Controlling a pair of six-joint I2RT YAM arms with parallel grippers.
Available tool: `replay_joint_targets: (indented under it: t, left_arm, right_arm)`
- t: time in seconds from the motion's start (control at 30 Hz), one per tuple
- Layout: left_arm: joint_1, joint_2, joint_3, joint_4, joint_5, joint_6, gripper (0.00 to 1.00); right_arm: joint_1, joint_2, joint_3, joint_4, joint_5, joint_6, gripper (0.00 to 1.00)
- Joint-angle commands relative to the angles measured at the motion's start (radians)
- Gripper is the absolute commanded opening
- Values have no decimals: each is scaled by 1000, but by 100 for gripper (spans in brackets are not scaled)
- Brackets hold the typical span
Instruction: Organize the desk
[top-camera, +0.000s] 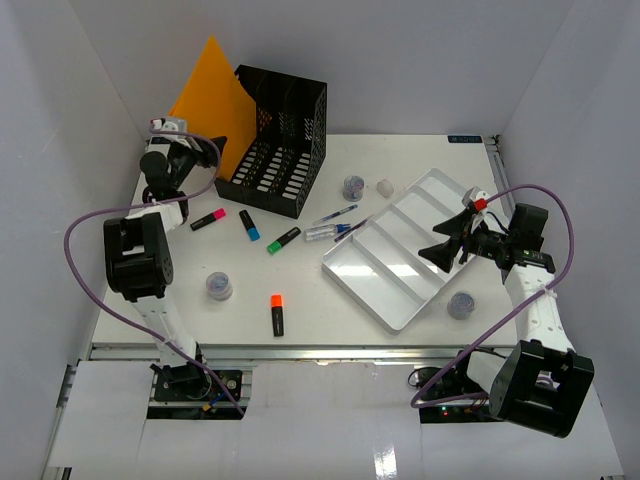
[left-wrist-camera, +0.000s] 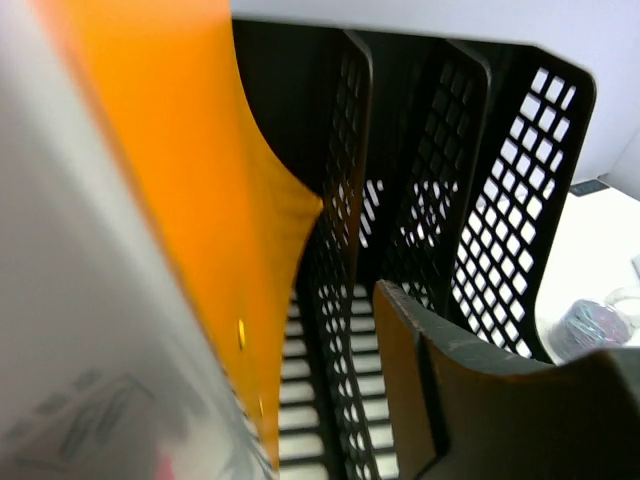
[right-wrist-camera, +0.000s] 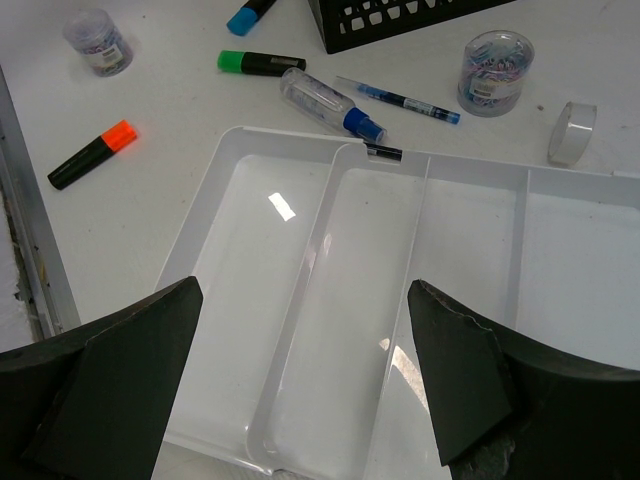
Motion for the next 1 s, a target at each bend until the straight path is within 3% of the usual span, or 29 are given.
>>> replay_joint_targets:
  t: [0.0, 0.1, 0.17, 0.27, 0.43, 0.5, 0.6, 0.67, 0.8, 0.97]
  left_arm:
    - [-3, -137, -45, -68, 11, 33, 73]
    - [-3, -160, -45, -91, 4, 39, 68]
    - [-3, -165, -24, -133, 13, 41, 54]
    - [-4, -172, -19, -149, 13, 41, 50]
    - [-3, -201, -26, -172, -14, 38, 75]
    - [-4, -209, -22, -180, -13, 30, 78]
    - [-6, -199, 15, -234, -13, 14, 76]
    - [-6, -190, 47, -290, -11, 18, 67]
    - [-6, -188, 43, -313, -15, 39, 35]
    - [-6, -210, 70, -365, -13, 83, 3]
  right_arm:
    - [6, -6, 12, -10, -18, -12, 90]
    - [6, -7, 13, -14, -21, -12, 90]
    - [6, -7, 12, -15, -22, -13, 90]
    - [6, -6, 12, -16, -22, -13, 90]
    - [6, -7, 13, -16, -22, -15, 90]
    - [6, -7, 12, -16, -24, -15, 90]
    - [6, -6, 12, -16, -21, -16, 90]
    - [6, -6, 12, -18, -22, -17, 90]
    - [5, -4, 12, -18, -22, -18, 90]
    - [6, -4, 12, -18, -24, -18, 90]
